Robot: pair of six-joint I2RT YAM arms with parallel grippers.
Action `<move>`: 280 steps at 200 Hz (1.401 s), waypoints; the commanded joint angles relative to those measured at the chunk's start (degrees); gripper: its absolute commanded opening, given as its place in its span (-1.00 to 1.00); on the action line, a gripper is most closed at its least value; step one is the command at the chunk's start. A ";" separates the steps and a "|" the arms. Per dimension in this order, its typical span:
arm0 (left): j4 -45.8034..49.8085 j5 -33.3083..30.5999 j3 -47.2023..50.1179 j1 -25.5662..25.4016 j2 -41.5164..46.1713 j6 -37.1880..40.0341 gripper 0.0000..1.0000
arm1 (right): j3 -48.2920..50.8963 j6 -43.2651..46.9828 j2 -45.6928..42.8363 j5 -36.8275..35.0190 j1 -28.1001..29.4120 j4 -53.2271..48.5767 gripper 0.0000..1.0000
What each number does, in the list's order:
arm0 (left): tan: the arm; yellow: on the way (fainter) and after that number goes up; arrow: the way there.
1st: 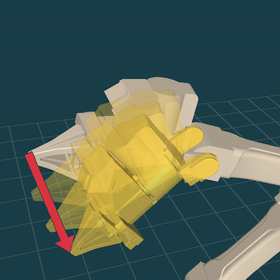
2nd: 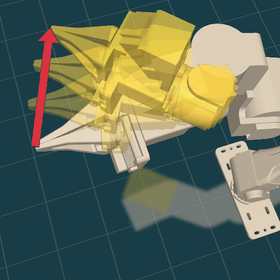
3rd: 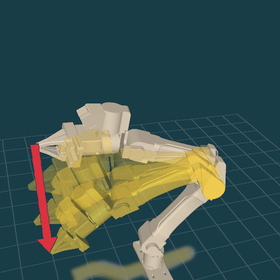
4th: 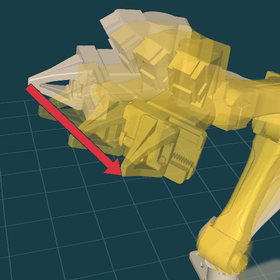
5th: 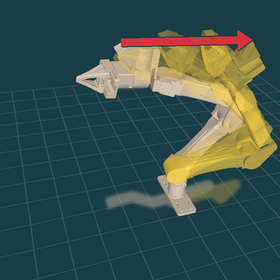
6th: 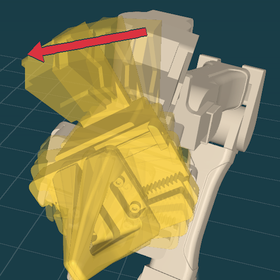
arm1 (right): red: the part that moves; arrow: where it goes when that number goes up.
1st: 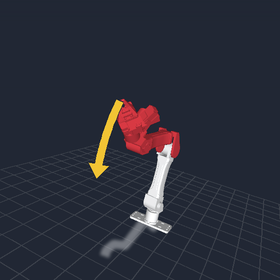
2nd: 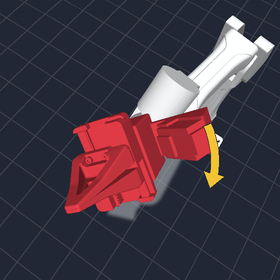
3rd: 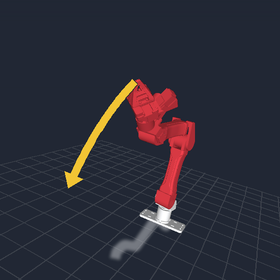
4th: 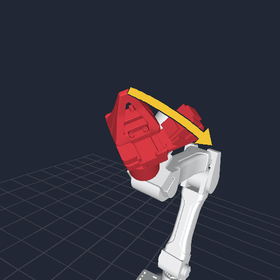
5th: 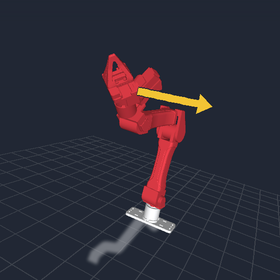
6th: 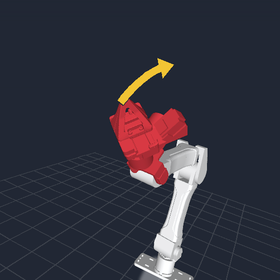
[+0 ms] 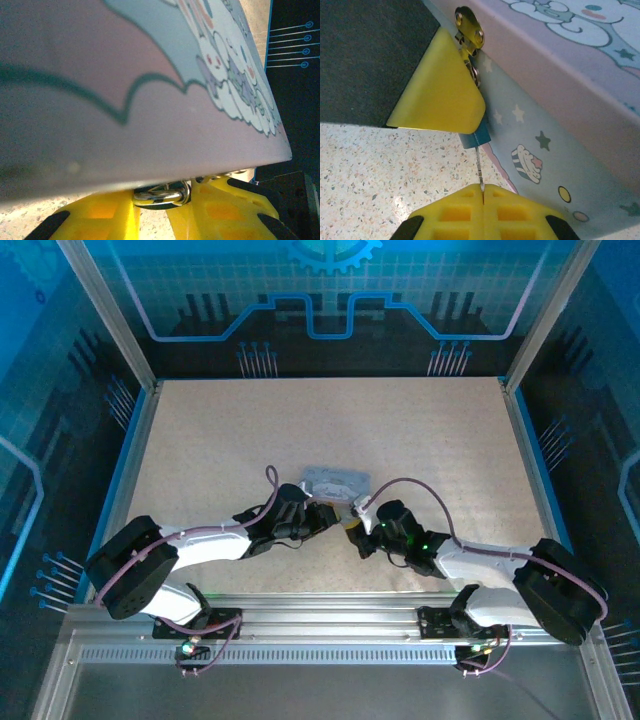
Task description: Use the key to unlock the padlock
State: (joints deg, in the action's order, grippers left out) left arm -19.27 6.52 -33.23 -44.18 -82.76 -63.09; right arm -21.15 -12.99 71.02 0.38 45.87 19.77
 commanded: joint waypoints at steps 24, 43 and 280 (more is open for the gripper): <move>-2.28 1.38 -0.16 0.29 1.90 0.00 -0.49 | -1.75 0.51 0.65 0.89 0.72 4.86 -0.89; -2.47 1.55 -0.17 0.29 1.90 -0.03 -0.49 | -1.77 0.60 1.16 1.05 0.80 5.95 -0.89; -4.77 2.09 1.25 0.40 0.01 -0.40 -0.49 | -5.67 -0.88 8.53 17.93 -8.04 13.32 -0.90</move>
State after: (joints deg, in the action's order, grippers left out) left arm -19.84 5.21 -32.47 -43.09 -82.76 -63.13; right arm -23.59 -13.06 79.22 13.80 39.16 25.58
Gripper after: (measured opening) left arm 0.258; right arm 0.055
